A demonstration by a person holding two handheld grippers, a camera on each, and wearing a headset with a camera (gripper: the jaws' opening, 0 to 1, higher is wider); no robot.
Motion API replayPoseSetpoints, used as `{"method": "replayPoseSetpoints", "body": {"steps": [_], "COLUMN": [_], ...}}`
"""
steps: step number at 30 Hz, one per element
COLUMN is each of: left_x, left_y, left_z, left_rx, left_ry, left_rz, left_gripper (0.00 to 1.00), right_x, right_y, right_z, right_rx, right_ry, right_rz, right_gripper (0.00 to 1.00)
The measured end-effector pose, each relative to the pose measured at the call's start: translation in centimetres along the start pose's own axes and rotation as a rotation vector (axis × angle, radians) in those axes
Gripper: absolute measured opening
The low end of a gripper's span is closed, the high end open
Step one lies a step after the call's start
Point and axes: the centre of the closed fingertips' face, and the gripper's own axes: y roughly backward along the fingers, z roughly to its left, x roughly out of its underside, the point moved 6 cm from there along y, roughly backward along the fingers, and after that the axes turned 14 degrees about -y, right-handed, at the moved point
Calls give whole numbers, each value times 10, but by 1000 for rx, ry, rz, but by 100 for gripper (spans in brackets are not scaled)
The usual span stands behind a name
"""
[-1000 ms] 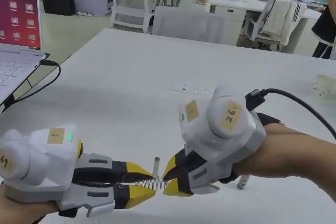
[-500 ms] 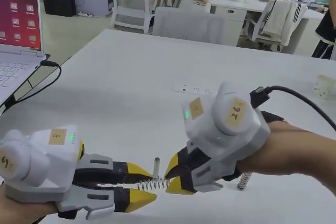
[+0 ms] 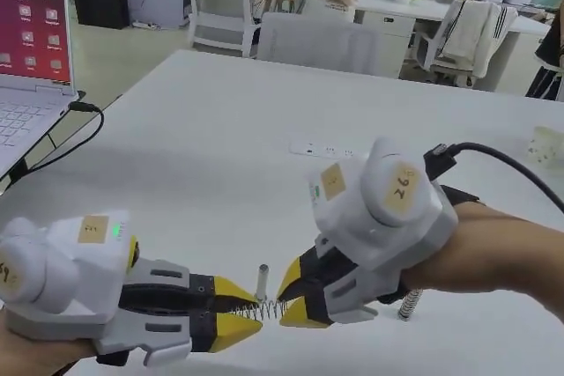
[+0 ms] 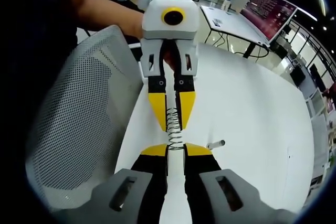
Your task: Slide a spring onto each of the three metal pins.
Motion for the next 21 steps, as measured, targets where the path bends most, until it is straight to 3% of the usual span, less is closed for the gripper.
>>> {"method": "replayPoseSetpoints", "body": {"steps": [10,21], "left_x": [-3,-14], "left_y": [0,-1], "left_z": [-2,-3], "left_rx": [4,11], "left_ry": [8,-1], "left_rz": [-18,-45], "left_gripper": [2,2], "right_x": [1,5], "right_y": [-2,-7], "right_z": [2,3], "right_rx": [-10,-24], "right_ry": [-30,-40], "right_rz": [-8,4], "right_gripper": [12,11]}}
